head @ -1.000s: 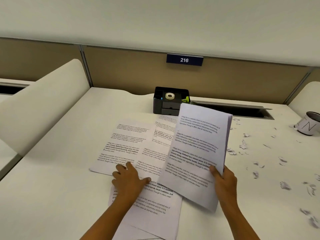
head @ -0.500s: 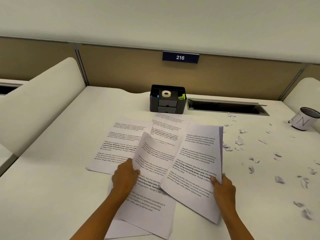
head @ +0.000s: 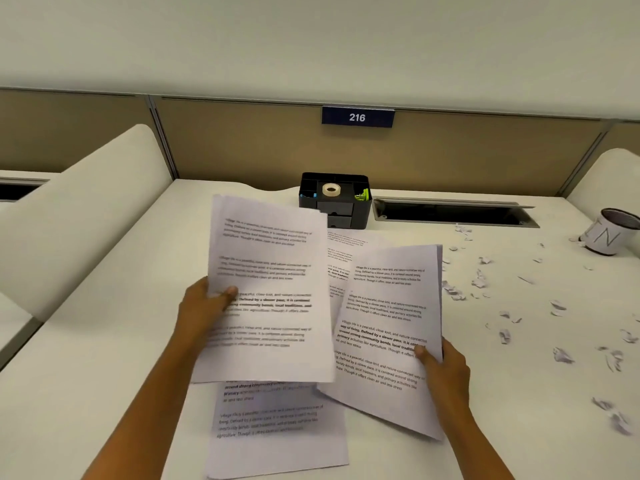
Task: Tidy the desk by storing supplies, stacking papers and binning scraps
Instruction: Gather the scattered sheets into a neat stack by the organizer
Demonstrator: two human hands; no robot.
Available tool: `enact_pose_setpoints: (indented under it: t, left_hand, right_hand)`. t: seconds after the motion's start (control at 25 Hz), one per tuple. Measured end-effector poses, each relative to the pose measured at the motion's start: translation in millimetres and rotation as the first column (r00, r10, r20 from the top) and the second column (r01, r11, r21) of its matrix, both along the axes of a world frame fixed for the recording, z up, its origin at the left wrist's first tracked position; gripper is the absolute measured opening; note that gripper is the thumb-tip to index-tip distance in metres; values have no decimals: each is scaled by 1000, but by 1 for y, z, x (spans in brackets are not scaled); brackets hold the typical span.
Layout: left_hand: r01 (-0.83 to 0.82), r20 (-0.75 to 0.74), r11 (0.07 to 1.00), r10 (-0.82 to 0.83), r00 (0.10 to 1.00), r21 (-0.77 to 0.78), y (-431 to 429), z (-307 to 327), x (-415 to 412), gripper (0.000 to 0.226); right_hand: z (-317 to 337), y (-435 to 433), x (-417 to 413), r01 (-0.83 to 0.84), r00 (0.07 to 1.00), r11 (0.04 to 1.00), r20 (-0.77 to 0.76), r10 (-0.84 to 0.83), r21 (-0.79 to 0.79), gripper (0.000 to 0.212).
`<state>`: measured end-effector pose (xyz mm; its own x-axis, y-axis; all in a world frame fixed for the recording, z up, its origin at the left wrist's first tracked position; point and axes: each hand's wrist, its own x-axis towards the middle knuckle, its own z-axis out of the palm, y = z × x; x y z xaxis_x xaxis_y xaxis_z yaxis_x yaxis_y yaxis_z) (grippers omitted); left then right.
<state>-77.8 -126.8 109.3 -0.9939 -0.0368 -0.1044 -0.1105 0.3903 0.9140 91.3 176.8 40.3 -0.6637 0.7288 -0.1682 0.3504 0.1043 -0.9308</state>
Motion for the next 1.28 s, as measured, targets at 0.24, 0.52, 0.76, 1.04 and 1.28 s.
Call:
enact_pose_setpoints:
  t: [0.24,0.52,0.76,1.04,1.28]
  left_hand:
    - [196,152,971,-216,964,138,39,-26,17,31]
    - [196,177,935,-255,951,296,61,-37,29,60]
    - [270,-55,938,-265,963,218,77,-33,37,50]
    - [208,-376,940,-96,922,270,93,3,44,36]
    - [269,-451,871,-62,890,411,87,7,43,31]
  right_hand:
    - [14,-9,-15,-84,992,990,-98,74,-109,22]
    - [23,-30,-25,-173,962,967,-244,125,-185,30]
    - [41,-43,-35,-253,934,958,-293,206,-134,28]
    - [64,-55,-53,-321,826,930,-427,368,179,32]
    - [56,-57,-53,-244,808,959,-518,282,143,46]
